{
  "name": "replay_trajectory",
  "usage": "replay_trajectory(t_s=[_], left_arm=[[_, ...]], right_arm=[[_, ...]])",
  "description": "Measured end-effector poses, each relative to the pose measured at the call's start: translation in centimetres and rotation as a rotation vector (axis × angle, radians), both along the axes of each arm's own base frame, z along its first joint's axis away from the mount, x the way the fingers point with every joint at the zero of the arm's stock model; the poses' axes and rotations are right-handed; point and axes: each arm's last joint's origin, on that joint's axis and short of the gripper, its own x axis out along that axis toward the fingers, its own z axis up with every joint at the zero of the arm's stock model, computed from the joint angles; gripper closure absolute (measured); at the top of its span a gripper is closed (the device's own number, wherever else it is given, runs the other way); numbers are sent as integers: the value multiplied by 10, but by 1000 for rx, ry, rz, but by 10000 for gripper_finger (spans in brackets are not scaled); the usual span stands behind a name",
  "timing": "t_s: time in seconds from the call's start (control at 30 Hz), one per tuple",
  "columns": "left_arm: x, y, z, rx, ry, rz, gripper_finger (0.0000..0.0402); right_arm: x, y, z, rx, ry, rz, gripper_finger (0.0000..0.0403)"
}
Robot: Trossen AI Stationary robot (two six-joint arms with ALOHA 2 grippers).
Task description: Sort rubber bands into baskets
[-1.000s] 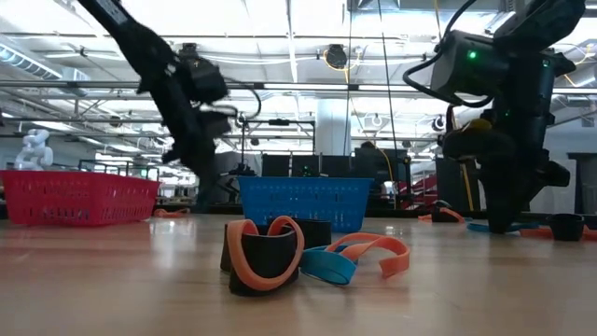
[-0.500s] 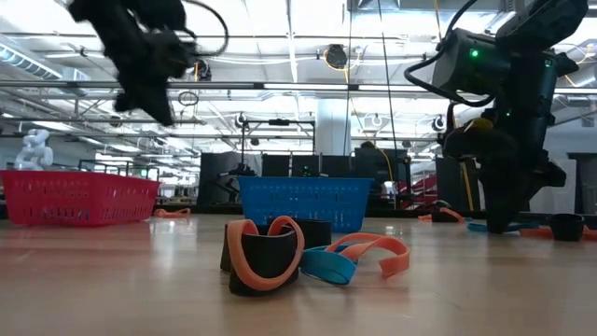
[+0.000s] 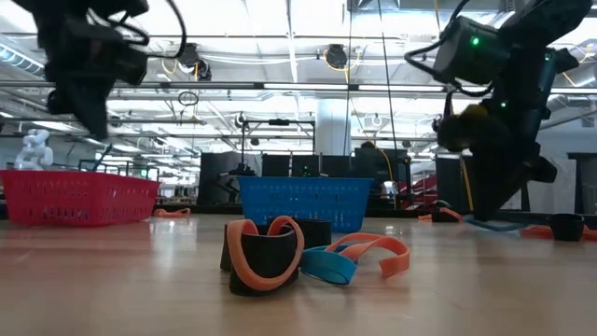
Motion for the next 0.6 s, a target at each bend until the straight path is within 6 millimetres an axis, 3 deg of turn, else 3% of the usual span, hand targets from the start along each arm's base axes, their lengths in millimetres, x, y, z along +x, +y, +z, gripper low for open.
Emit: replay_trajectory(t_s=[0.4, 0.6], left_arm=[[-1, -4, -28, -15, 66, -3, 400], [2, -4, -33, -25, 76, -11, 373]], right_arm=[[-5, -1, 29, -2, -186, -8, 402], [-1, 0, 48, 1, -364, 9, 402]])
